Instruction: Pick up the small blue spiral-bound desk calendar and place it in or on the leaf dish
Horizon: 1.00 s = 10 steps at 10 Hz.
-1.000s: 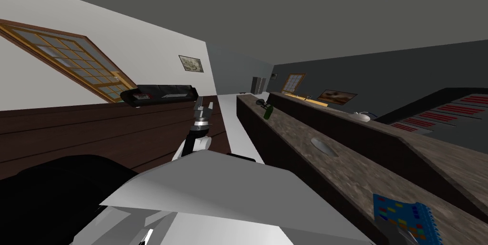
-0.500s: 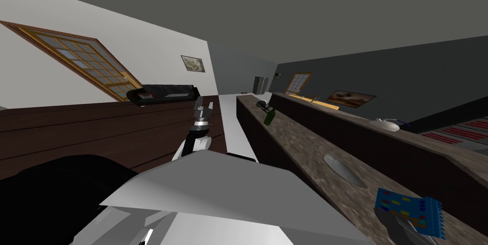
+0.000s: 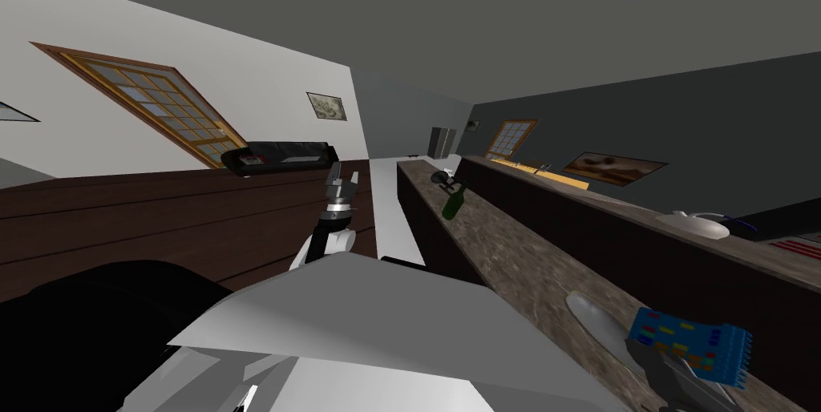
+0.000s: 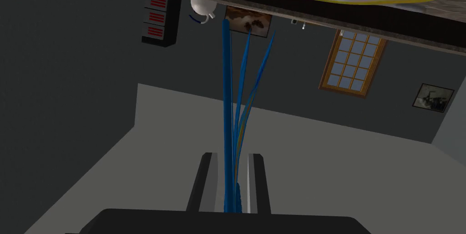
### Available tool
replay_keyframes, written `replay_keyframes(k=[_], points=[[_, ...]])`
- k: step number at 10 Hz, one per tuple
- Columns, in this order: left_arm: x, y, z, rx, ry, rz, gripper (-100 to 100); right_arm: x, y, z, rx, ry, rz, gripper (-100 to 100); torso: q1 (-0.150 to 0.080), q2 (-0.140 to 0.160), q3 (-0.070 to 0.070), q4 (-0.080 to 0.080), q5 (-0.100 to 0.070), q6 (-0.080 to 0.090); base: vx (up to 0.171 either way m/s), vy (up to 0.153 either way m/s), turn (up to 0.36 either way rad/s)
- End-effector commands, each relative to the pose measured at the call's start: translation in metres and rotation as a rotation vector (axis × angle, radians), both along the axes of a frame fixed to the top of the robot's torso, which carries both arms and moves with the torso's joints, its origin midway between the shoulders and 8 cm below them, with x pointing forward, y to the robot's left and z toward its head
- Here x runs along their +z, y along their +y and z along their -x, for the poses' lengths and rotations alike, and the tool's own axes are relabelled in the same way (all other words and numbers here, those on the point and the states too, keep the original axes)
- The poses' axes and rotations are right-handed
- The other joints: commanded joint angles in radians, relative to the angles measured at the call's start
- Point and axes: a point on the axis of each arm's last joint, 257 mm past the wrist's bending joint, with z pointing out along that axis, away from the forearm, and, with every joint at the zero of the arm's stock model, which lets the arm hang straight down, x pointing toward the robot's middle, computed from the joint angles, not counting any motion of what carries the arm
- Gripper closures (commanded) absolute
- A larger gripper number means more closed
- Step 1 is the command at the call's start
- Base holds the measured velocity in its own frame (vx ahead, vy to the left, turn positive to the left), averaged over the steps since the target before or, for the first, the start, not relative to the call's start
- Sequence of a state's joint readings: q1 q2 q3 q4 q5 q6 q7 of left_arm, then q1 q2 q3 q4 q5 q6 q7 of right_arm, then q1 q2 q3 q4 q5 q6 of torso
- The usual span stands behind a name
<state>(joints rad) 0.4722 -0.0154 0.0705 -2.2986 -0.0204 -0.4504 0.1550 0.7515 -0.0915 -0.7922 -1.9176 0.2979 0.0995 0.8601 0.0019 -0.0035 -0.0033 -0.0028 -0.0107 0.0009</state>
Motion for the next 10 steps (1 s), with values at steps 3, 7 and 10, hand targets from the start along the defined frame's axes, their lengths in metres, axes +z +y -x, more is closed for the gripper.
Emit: replay_keyframes(k=[3, 7, 10], points=[[0.000, 0.000, 0.000, 0.000, 0.000, 0.000, 0, 0.000, 0.000, 0.000, 0.001, 0.000, 0.000, -100, 0.004, 0.007, 0.004, 0.002, 0.001, 0.000, 0.009, -0.005, 0.002], [0.000, 0.000, 0.000, 0.000, 0.000, 0.000, 0, 0.012, -0.002, 0.007, -0.013, 0.000, 0.002, -100, 0.005, 0.009, 0.005, 0.002, 0.001, 0.000, 0.000, -0.001, 0.019], [0.000, 0.000, 0.000, 0.000, 0.000, 0.000, 0, 0.029, -0.003, 0.017, -0.031, 0.002, 0.004, -100, 0.004, 0.009, 0.006, 0.002, 0.001, 0.000, -0.002, -0.010, 0.066]])
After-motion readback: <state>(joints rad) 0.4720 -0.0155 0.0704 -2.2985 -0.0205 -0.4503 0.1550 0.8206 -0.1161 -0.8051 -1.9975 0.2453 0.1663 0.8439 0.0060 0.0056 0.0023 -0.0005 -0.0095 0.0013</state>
